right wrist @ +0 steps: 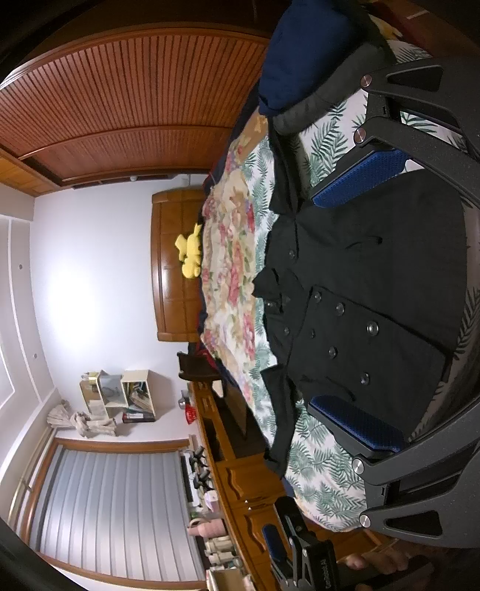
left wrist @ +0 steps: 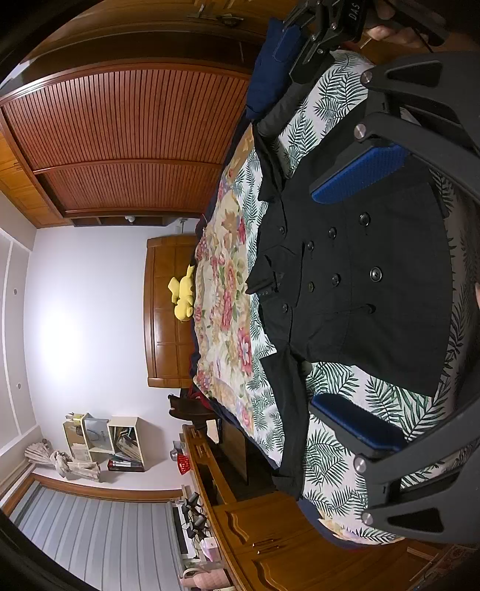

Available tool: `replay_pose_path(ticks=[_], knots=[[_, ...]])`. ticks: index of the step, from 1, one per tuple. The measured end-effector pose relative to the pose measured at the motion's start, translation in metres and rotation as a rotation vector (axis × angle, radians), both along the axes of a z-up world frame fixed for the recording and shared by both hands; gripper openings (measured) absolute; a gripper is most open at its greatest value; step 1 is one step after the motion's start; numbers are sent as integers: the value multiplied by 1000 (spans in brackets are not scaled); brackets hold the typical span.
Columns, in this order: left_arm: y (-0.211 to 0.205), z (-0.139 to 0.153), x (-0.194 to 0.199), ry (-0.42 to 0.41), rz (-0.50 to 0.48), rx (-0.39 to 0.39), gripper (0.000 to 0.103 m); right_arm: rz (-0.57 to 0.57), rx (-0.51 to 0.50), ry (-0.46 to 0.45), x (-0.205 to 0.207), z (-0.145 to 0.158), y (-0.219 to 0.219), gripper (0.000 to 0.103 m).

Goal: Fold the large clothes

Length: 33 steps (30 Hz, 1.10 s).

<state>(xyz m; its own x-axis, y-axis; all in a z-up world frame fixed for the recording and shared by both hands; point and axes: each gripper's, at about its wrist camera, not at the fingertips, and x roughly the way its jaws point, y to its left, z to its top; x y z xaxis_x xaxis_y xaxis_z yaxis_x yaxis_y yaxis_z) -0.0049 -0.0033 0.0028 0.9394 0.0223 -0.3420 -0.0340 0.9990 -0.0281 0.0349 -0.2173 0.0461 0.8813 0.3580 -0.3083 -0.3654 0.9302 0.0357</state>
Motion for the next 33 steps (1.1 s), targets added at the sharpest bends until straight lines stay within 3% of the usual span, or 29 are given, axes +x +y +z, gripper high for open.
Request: replay_pose_path(ticks=[14,27,33], knots=[[19,-20,18,64,23,-19,103,48,-14,35,9,-8,20,103],[56,-55,56,177,90,-31,103,235,-34,64,71,-36,69,103],[67,-76,75,230,156,6,103,288,-40,63,110,-45,91,103]])
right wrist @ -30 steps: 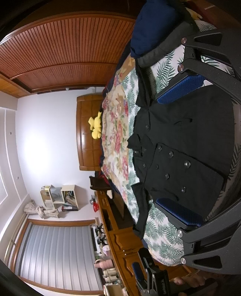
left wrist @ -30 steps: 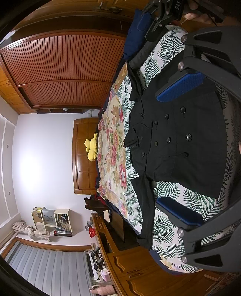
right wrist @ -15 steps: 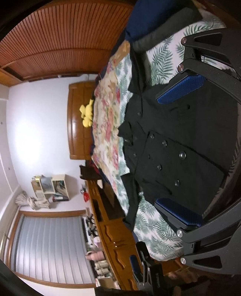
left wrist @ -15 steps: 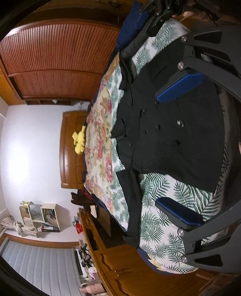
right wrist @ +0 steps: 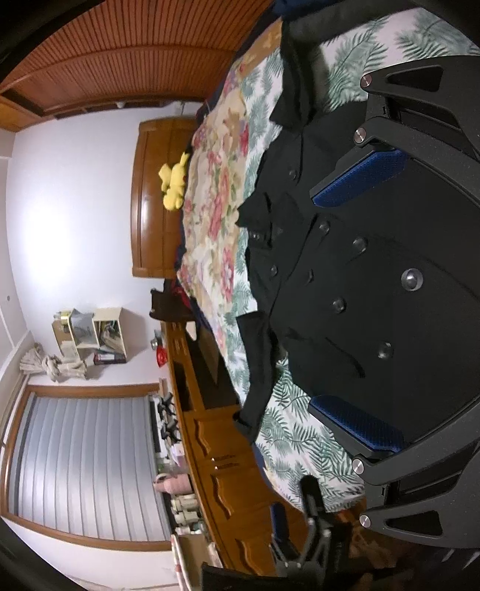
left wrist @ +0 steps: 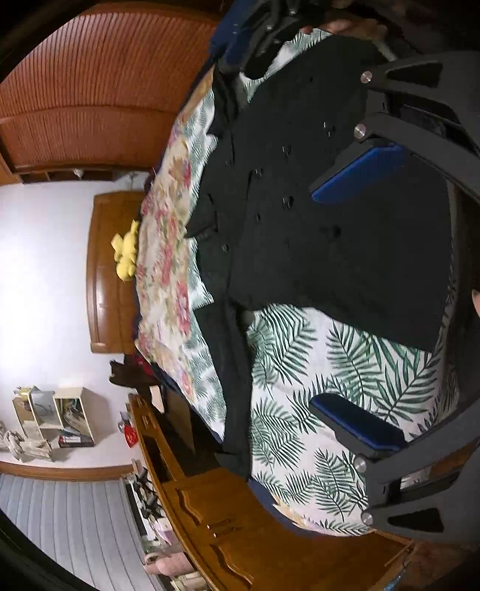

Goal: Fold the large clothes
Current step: 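Move the left gripper to the coat sleeve nearest it and grasp it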

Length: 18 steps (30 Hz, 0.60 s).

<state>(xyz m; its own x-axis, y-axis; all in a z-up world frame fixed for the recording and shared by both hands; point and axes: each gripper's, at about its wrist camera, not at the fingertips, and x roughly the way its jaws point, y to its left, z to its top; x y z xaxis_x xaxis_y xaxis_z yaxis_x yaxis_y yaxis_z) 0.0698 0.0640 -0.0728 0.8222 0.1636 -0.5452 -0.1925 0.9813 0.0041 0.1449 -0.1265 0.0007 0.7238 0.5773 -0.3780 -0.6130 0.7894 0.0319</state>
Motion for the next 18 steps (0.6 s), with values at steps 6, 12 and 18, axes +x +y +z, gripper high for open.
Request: replay_pose_path(ticks=[6,12,18], knots=[[18,-15,20,59,56,-6,103,60,-45,7,44,-10,31,103],[46,-27,40,92,71,-51,103,104,-90,53,92,-34,75,103],[83,-42,76,131,74,-43,103,106,-168,114,128,-76,99,103]])
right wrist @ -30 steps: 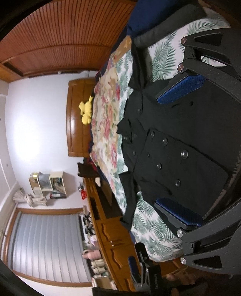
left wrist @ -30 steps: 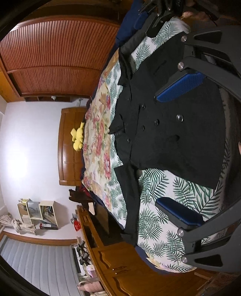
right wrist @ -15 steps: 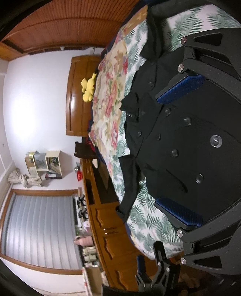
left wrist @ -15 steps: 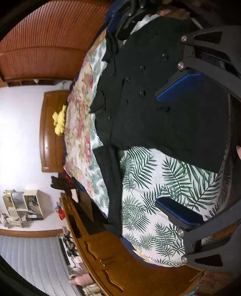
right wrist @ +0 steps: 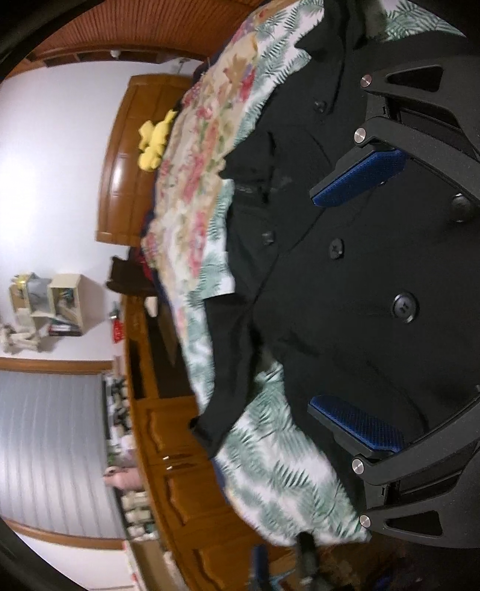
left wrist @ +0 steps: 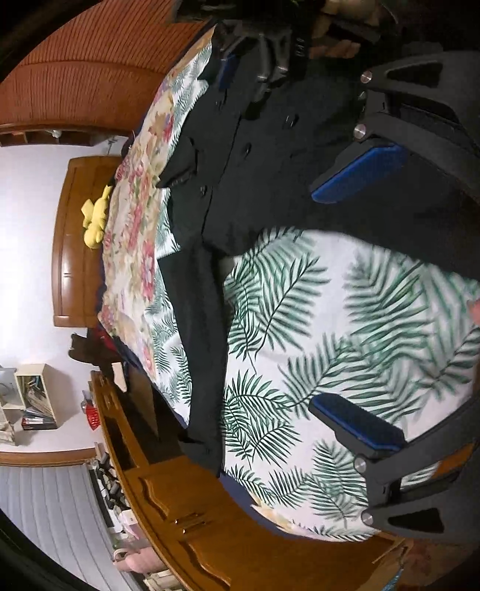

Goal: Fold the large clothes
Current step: 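Move the left gripper to the coat sleeve nearest it and grasp it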

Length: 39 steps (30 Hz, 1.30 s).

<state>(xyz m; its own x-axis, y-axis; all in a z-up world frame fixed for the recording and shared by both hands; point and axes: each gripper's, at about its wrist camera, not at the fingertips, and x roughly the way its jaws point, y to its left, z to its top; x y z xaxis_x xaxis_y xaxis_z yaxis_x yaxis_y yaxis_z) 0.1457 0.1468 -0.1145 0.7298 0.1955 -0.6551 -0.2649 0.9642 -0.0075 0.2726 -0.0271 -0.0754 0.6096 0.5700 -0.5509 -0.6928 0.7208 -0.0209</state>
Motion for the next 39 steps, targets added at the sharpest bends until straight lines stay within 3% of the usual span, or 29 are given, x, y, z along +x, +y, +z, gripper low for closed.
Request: replay_pose_path(ticks=[6,18,27,31,37,38,39], knots=[[58,-17,45,19,-13,-89,103,-15,-29,80,20,-19,4,103],[174,-45,120,19,95,-206,101,-45,-63,95,28,-33,9,103],[235,-66,153,3,234,-367,63,-39,-103,61,23,-36,15,103],[249,-79,162,13,245,-442,50,-39,-108,33,18,-35,16,103],[254,-76,176,16,253,-398,41,-36,-122,1,13,-35,20,103],[254,-75,180,20,246,-376,38,-36,-122,3,13,-36,20,103],[251,-73,183,22,237,-349,26,-38,-119,7,14,-36,19,103]])
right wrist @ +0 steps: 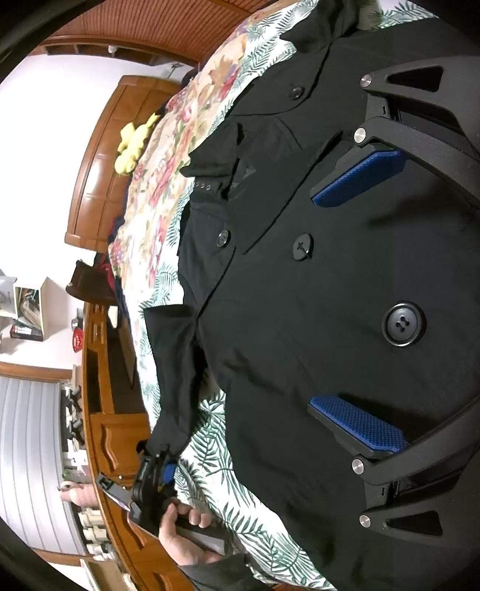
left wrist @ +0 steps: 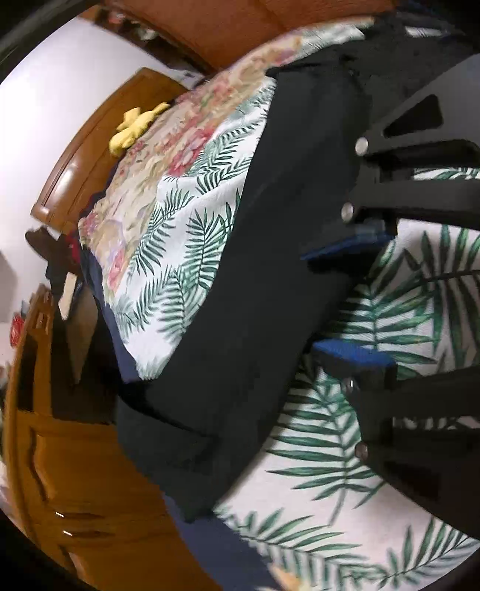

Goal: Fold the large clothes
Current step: 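Move the left gripper to the coat sleeve nearest it and grasp it, then fold the held sleeve across the coat body with the left gripper, then release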

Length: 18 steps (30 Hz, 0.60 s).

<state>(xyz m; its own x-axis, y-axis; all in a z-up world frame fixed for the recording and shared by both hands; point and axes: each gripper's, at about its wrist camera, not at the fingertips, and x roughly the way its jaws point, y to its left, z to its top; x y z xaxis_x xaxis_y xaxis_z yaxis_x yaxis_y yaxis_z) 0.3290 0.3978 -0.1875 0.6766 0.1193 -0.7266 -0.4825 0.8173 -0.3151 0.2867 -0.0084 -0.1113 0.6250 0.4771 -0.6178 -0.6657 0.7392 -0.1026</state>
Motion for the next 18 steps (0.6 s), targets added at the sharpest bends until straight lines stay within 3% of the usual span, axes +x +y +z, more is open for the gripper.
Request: replay_pose_path(ticks=[1,3,11,18], knots=[[-1,2,2,-1,-3,13,13,-2,3,3,1,0,-1,103],[-7,9,7,-8,-17,47,1,-7,8,8,2,0,-2,103],[-64,79,4,-84,-106,190,0,-38,31,15,2,8,-8,103],[-150,141,-8,-159,-260,265,0,-124,101,22,0,38,-63,103]])
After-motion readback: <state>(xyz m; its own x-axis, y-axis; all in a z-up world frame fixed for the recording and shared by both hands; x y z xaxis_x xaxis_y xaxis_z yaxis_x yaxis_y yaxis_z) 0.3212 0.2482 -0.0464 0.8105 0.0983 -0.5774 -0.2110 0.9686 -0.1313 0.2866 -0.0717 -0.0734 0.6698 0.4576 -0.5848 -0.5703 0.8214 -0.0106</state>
